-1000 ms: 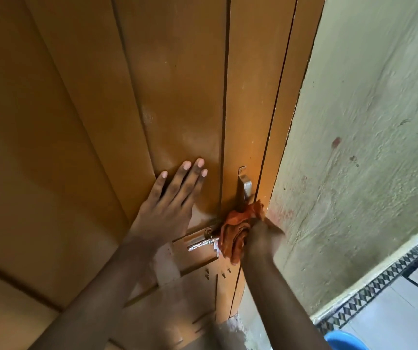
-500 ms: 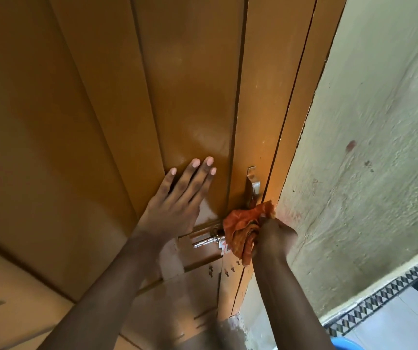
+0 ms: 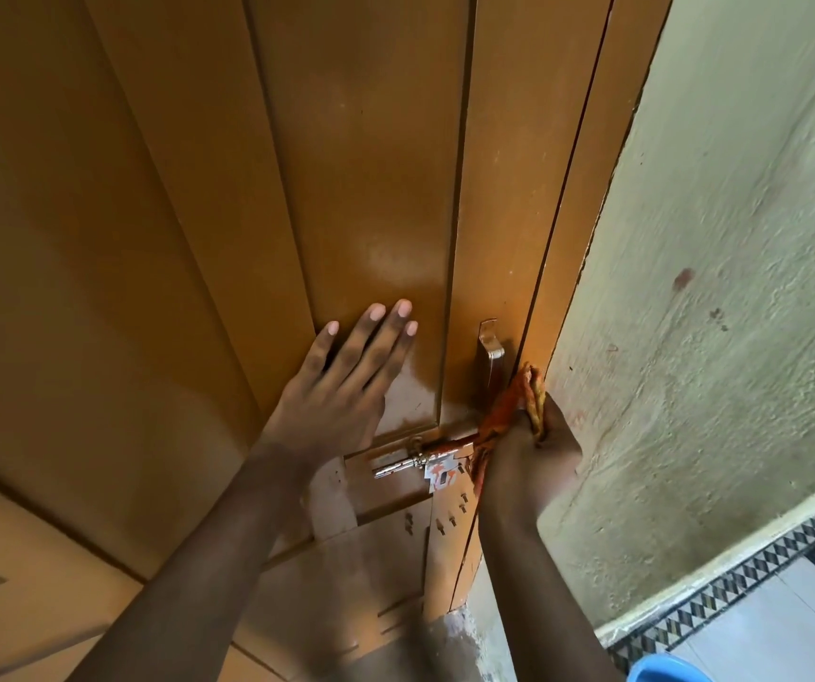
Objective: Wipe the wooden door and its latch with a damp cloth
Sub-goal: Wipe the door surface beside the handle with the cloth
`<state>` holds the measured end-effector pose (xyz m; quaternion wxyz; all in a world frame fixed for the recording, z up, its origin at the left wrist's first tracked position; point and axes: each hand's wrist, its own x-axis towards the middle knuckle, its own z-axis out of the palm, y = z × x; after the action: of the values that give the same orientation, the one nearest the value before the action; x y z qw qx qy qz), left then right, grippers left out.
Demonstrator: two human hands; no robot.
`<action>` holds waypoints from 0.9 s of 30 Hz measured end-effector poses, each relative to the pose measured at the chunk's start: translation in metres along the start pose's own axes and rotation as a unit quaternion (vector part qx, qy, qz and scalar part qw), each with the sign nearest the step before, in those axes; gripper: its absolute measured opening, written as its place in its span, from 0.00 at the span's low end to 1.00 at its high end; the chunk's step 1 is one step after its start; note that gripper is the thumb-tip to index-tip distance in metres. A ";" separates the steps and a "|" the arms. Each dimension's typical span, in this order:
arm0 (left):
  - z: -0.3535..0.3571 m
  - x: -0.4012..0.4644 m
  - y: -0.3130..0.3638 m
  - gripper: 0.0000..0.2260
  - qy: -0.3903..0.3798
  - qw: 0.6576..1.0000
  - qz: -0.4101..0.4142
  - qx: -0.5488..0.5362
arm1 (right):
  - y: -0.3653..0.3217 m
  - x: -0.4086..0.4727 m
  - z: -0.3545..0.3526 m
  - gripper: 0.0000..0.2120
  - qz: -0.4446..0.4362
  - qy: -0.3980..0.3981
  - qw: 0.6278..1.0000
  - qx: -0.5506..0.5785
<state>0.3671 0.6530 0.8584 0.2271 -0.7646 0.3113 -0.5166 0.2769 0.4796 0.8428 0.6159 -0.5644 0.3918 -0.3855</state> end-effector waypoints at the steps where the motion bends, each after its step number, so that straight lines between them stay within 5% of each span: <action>1: 0.000 0.000 0.000 0.33 0.001 1.000 0.001 0.002 | -0.003 0.000 -0.001 0.19 -0.009 0.004 1.000 0.008; 6: 0.002 0.000 0.000 0.33 0.004 1.000 0.001 -0.002 | -0.007 0.016 0.002 0.15 -0.072 0.037 0.997 -0.007; 10: 0.001 0.000 0.000 0.33 0.008 1.000 -0.003 0.003 | 0.003 0.004 0.014 0.12 -0.087 -0.082 0.993 -0.010; 14: 0.001 0.000 0.001 0.33 0.007 1.000 0.001 0.001 | 0.018 0.006 0.000 0.16 -0.018 -0.157 0.980 0.122; 18: 0.002 0.000 0.000 0.33 0.013 1.000 0.005 -0.008 | 0.037 0.019 -0.011 0.23 -0.085 -0.212 0.971 0.069; 23: 0.002 0.000 0.002 0.32 0.021 1.000 0.000 -0.016 | 0.053 0.021 -0.009 0.31 -0.163 -0.208 0.964 0.027; 27: 0.000 0.000 0.000 0.32 0.017 1.000 -0.003 -0.012 | 0.052 0.027 0.003 0.22 -0.244 -0.137 0.959 -0.042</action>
<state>0.3672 0.6530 0.8579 0.2104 -0.7594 0.3190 -0.5266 0.2918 0.4588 0.7899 0.5263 -0.7156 0.1701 -0.4266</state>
